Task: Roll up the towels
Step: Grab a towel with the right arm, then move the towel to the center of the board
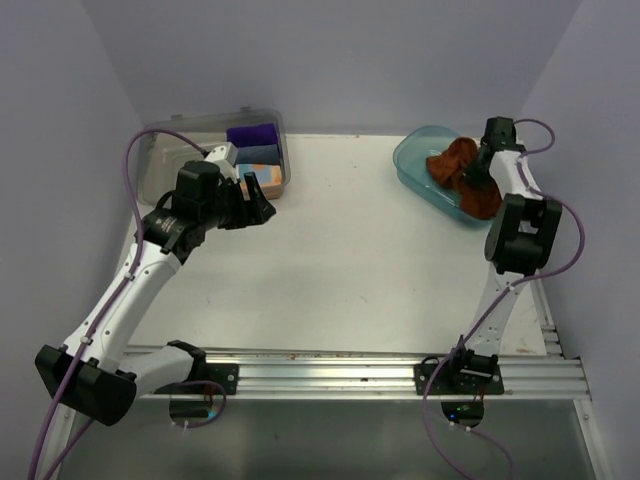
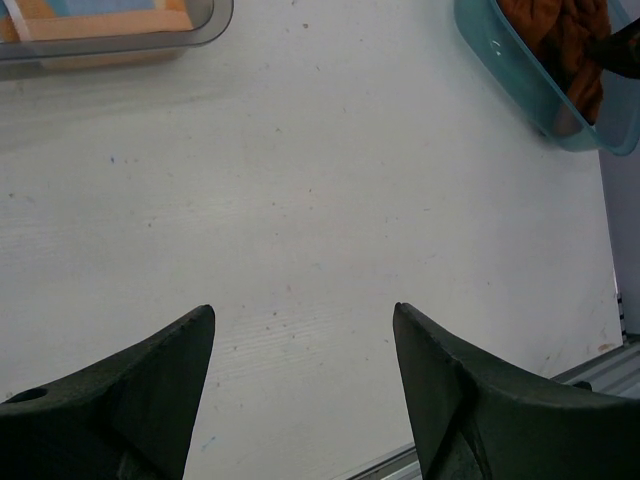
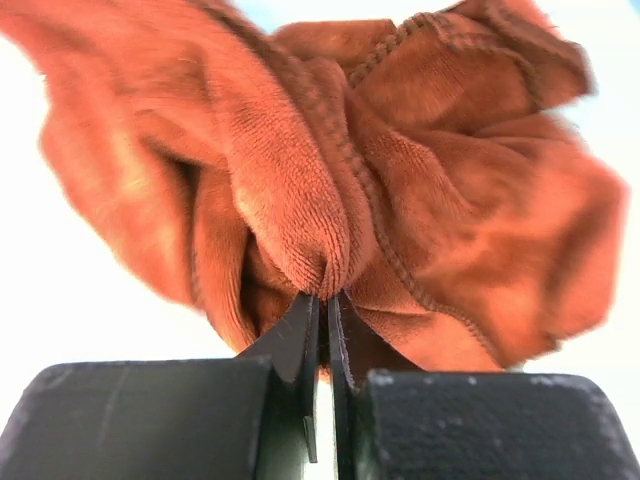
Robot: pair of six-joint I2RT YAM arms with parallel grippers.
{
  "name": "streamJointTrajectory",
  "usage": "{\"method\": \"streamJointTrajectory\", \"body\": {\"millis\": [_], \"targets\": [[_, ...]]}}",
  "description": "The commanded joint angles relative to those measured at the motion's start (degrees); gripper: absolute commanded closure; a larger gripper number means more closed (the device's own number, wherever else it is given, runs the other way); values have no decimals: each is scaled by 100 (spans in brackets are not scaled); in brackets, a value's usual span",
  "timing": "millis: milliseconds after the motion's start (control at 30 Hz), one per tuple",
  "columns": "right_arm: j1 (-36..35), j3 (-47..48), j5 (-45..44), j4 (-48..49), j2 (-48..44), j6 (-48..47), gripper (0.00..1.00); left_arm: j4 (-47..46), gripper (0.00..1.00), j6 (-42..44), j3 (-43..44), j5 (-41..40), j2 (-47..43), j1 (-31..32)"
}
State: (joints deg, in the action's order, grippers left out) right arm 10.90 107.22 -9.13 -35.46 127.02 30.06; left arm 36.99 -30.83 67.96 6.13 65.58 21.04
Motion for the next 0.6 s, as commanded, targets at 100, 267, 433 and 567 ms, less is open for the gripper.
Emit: {"method": "streamJointTrajectory", "body": {"millis": [100,267,433,567], "targets": [[-35,-299,542,637,-2356,96,100,-184,24,86,33,309,112,6],[-421,70,736,505,-3358,-132,100,-307,24,95,24,354,236,6],[-1395,413,754,462,-4070,-492,100,-254,24,86,85,161,245,6],[-2187,564,886,400,-4570,-738,100,-96,24,33,199,-208,131,-12]]}}
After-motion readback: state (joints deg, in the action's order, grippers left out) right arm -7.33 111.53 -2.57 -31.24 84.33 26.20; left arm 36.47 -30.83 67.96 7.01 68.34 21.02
